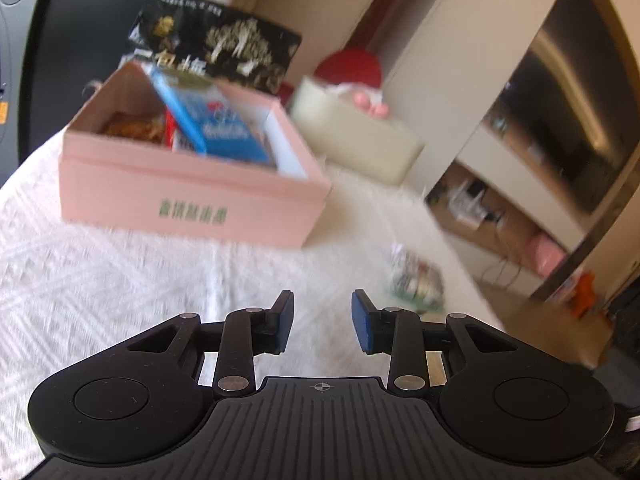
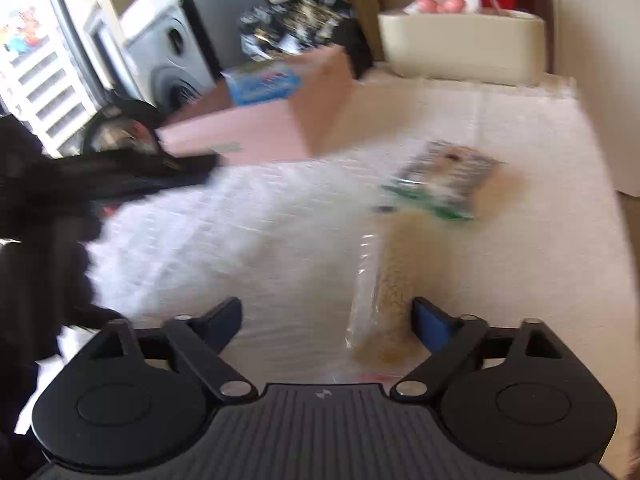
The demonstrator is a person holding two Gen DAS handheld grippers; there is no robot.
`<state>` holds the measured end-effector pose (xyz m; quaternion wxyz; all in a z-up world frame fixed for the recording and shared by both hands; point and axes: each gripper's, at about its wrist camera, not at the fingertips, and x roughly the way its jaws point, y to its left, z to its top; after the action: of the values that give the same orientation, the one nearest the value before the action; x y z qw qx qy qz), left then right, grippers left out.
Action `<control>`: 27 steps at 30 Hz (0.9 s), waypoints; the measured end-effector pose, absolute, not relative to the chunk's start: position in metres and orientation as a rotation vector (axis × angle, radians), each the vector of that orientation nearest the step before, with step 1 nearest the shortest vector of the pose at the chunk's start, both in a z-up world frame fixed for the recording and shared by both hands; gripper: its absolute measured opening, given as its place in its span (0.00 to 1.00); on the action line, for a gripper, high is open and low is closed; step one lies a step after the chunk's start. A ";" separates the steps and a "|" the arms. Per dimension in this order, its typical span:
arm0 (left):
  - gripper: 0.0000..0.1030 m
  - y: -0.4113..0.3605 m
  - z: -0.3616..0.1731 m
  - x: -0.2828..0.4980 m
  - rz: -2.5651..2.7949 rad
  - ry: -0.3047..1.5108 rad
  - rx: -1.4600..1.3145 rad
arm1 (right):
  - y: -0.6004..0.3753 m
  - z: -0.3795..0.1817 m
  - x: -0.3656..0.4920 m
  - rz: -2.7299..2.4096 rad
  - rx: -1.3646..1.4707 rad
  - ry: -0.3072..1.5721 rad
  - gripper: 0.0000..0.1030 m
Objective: Organize snacks
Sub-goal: 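Move both tools back toward the sesame bar and clear snack packet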
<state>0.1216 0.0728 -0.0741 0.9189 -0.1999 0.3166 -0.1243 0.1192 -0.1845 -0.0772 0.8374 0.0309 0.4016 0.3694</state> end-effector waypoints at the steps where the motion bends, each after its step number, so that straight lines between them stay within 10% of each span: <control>1: 0.35 0.074 -0.077 0.119 -0.242 0.662 -0.416 | -0.180 -0.075 0.116 0.833 0.069 0.848 0.90; 27: 0.18 -0.002 0.057 0.150 -0.237 0.898 -0.541 | -0.218 -0.096 0.160 0.431 0.200 0.720 0.92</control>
<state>0.1500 -0.0022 0.0575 0.8591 -0.2576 0.4276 -0.1128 0.1601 -0.2177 -0.0960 0.9085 0.0969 0.3488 0.2087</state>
